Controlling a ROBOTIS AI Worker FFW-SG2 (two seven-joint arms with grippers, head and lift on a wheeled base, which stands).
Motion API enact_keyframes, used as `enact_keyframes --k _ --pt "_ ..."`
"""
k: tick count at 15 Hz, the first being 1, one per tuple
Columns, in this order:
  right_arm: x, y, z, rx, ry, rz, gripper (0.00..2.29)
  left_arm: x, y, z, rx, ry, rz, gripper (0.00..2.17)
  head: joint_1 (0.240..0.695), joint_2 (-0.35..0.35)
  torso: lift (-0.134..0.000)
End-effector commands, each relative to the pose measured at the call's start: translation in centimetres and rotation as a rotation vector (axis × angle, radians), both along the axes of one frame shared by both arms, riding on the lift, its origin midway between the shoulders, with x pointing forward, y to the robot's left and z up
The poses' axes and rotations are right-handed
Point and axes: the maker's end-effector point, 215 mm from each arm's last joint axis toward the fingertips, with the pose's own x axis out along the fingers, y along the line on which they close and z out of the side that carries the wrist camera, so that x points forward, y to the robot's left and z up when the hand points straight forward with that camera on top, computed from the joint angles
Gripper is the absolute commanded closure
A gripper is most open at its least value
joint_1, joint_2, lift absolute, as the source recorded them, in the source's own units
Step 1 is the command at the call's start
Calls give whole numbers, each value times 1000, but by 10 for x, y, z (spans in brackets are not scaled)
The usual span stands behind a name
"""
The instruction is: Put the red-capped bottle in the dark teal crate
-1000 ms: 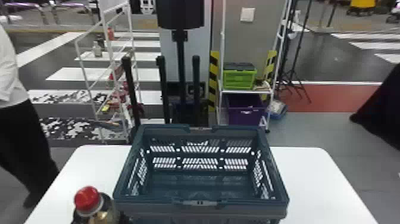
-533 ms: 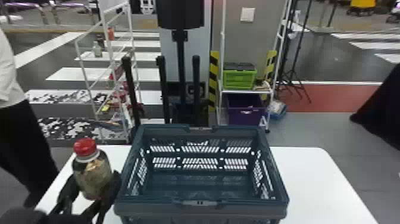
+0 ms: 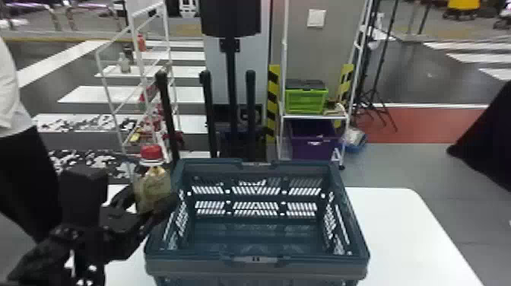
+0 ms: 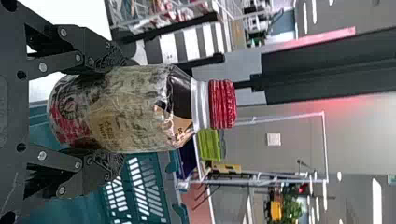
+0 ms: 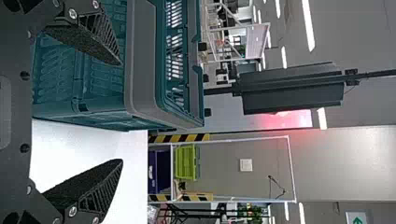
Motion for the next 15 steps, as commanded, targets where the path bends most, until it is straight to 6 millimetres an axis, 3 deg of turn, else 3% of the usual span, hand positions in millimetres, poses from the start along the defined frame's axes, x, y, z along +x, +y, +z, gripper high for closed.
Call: enact_keyframes --k 1,4,6,10,15 --pt "-3 -3 -5 -5 11 -12 147 26 -3 5 17 3 -49 1949 499 0 0" --pt "-6 -10 -9 -11 21 -30 147 52 -48 -3 44 67 -223 1949 499 0 0" --pt "-8 -13 -11 -12 25 -39 147 66 -80 -29 72 179 -336 1949 499 0 0" --pt "-11 -17 -18 -11 30 -51 147 76 -140 -74 174 365 -515 1949 499 0 0" --pt "-13 -18 -11 -8 2 -56 147 78 -166 -139 265 564 -615 1949 499 0 0"
